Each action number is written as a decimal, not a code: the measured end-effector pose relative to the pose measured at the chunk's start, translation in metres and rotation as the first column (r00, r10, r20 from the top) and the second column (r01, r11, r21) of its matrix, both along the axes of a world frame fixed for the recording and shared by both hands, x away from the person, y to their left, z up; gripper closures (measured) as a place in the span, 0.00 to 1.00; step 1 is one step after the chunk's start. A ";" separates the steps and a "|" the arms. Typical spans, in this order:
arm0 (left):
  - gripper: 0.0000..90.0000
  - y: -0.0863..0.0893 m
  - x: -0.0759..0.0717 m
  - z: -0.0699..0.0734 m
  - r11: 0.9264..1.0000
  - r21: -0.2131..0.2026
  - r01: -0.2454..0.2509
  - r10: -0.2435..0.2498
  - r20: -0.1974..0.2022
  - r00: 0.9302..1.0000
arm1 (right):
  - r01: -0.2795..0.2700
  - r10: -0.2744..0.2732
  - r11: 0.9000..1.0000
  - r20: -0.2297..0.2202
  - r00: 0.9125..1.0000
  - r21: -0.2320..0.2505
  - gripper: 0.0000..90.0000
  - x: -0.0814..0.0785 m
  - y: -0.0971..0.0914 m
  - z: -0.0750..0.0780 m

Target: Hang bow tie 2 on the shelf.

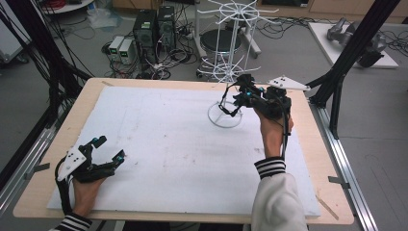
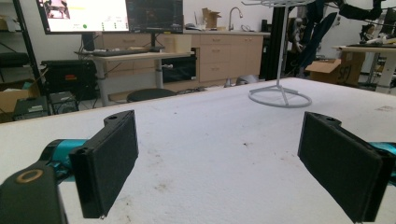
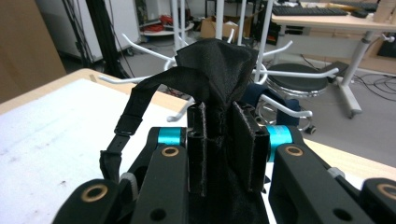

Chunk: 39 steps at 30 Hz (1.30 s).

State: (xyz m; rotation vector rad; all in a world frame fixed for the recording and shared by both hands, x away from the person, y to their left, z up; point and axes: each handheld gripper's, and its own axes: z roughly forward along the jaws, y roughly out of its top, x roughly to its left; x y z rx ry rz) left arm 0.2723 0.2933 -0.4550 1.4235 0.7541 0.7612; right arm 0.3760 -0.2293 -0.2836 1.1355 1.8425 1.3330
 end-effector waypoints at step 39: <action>0.14 0.000 0.000 0.000 1.000 -0.002 0.001 -0.001 0.001 1.000 | 0.036 -0.039 0.999 -0.094 0.995 -0.033 0.82 0.022 0.001 -0.025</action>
